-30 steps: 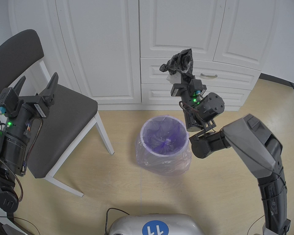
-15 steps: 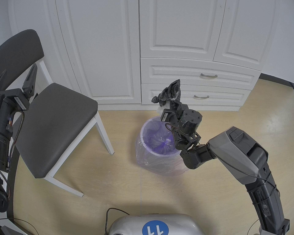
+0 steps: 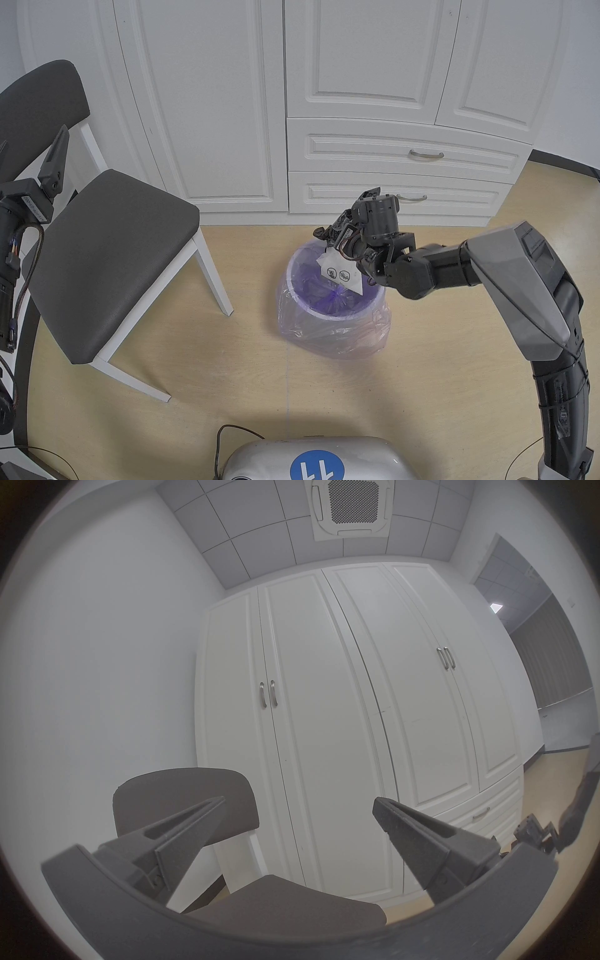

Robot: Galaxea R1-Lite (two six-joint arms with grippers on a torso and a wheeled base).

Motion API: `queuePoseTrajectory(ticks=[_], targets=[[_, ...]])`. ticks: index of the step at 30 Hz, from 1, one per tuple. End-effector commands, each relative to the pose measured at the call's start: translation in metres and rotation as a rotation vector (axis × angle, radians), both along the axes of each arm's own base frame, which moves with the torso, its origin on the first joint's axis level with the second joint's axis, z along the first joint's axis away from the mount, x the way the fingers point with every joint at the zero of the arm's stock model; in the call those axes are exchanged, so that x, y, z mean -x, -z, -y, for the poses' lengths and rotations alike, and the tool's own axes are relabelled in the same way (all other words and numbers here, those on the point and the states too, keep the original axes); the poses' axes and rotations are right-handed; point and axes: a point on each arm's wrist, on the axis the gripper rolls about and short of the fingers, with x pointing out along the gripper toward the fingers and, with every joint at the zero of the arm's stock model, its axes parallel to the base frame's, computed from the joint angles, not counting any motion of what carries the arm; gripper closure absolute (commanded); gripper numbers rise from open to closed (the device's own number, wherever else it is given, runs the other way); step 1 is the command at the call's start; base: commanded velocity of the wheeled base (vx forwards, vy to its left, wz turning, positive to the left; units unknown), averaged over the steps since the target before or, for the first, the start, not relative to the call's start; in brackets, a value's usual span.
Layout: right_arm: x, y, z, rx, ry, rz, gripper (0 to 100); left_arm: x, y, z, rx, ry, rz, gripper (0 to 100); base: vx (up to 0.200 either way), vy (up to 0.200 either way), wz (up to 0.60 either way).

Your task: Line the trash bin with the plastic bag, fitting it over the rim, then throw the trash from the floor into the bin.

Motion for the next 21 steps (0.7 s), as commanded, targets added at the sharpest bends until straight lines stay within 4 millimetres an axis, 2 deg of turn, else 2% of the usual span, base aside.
queuePoseTrajectory(ticks=[1,12,20,21], targets=[[0.002,-0.055,0.011,-0.242,0.016,-0.132,100,0.0,0.001,0.0,-0.002,0.001,-0.003,0,0.0,0.0,0.0],[-0.001,-0.044,0.011,-0.271,-0.023,-0.18,100,0.002,-0.001,0.0,0.001,0.001,0.004,0,0.0,0.0,0.0],[-0.01,-0.017,0.014,-0.263,-0.045,-0.253,100,0.002,0.0,0.0,0.0,0.001,0.003,0,0.0,0.0,0.0],[-0.012,-0.009,0.013,-0.25,-0.046,-0.264,100,0.002,0.0,0.0,0.0,0.001,0.003,0,0.0,0.0,0.0]])
